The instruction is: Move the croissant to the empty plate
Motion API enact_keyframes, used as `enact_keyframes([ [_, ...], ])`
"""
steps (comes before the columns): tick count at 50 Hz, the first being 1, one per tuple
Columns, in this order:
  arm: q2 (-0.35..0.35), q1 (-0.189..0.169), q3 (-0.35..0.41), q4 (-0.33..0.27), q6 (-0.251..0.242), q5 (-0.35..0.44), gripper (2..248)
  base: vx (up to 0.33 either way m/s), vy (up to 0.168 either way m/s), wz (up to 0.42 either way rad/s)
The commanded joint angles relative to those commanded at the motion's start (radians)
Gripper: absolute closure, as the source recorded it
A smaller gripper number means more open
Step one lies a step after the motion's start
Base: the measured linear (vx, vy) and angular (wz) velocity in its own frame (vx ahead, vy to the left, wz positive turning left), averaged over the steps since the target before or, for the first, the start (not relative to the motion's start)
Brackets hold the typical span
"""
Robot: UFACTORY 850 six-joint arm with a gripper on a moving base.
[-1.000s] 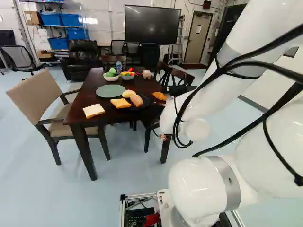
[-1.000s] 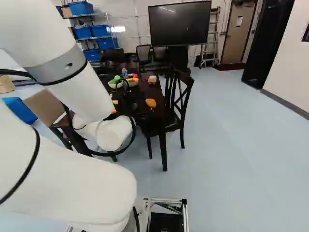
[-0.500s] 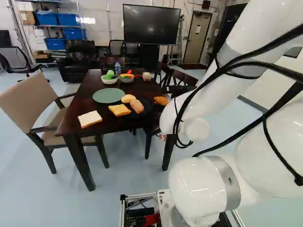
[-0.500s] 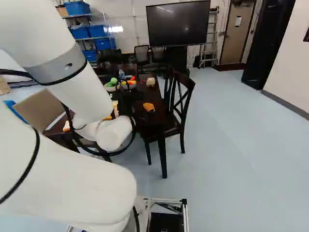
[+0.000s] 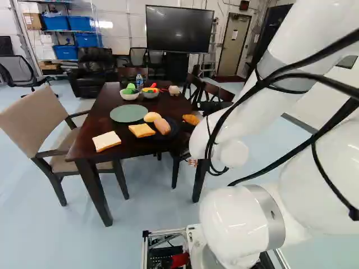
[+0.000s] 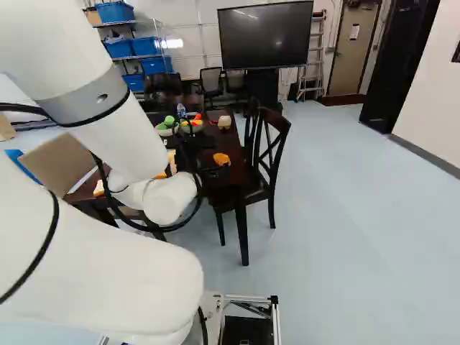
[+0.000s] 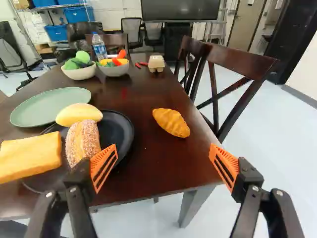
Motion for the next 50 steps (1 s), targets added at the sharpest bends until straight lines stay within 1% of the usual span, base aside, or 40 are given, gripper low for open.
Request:
enact_keyframes([
  [11, -0.009, 0.000, -0.008, 0.000, 0.000, 0.000, 3, 0.000, 0.000, 0.000],
  [24, -0.051, -0.015, -0.061, 0.000, 0.000, -0.011, 3, 0.000, 0.000, 0.000],
  [36, -0.086, -0.035, -0.122, 0.000, 0.000, -0.050, 3, 0.000, 0.000, 0.000],
  [50, -0.127, -0.050, -0.195, 0.000, 0.000, -0.120, 3, 0.000, 0.000, 0.000],
])
